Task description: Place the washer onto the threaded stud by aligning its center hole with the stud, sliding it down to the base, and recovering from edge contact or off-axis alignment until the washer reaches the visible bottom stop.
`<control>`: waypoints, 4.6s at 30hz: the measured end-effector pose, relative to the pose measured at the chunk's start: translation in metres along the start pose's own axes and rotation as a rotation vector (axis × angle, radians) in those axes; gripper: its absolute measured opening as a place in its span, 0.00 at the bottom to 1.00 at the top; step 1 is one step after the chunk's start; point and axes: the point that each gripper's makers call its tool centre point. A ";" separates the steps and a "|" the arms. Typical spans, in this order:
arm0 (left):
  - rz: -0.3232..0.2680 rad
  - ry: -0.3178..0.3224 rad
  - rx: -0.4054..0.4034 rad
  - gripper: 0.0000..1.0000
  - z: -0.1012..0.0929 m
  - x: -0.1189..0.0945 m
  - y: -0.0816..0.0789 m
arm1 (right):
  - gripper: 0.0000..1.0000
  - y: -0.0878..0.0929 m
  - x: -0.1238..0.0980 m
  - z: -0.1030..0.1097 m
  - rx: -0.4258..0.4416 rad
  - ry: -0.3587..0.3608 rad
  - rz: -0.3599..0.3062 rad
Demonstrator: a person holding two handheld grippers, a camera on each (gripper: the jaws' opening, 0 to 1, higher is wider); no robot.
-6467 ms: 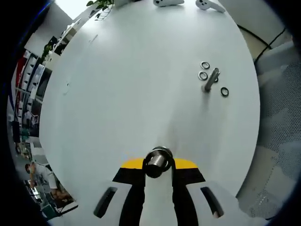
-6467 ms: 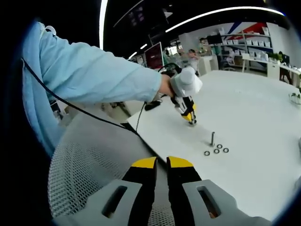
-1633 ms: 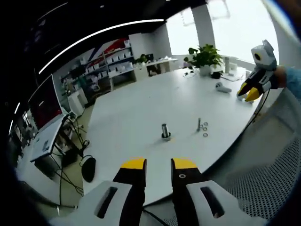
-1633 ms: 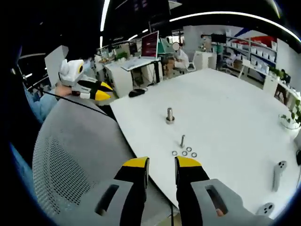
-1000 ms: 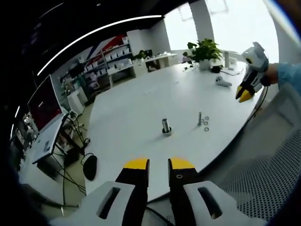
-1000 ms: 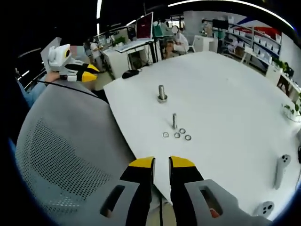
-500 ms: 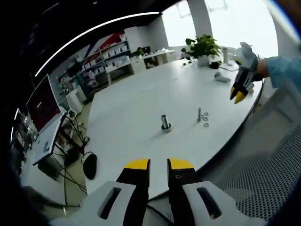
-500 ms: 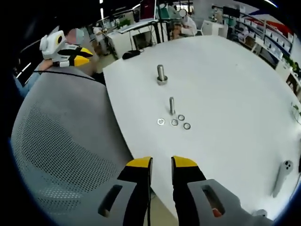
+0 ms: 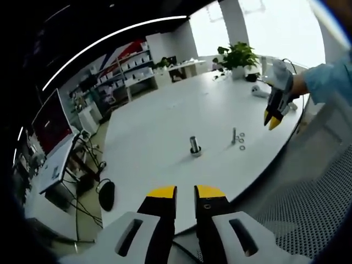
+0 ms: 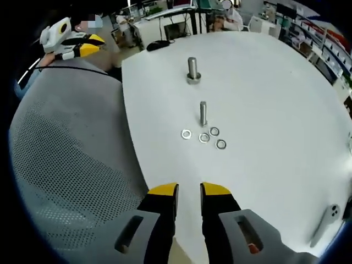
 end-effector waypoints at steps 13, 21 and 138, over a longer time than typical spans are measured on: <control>0.002 -0.003 -0.005 0.10 0.001 0.000 0.001 | 0.21 -0.003 0.018 0.004 0.030 -0.067 0.071; 0.007 0.000 -0.003 0.10 0.001 0.001 0.002 | 0.21 -0.007 0.029 0.001 0.022 -0.060 0.080; 0.013 -0.003 -0.014 0.07 0.004 0.001 0.005 | 0.14 -0.060 0.037 -0.028 -0.175 0.092 0.070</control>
Point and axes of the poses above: the point that each gripper's makers call its tool centre point, and the gripper's own axes: x roughly forward along the fingers, z roughly to its left, y roughly out of its underside, and after that the axes turned 15 degrees about x, right-handed
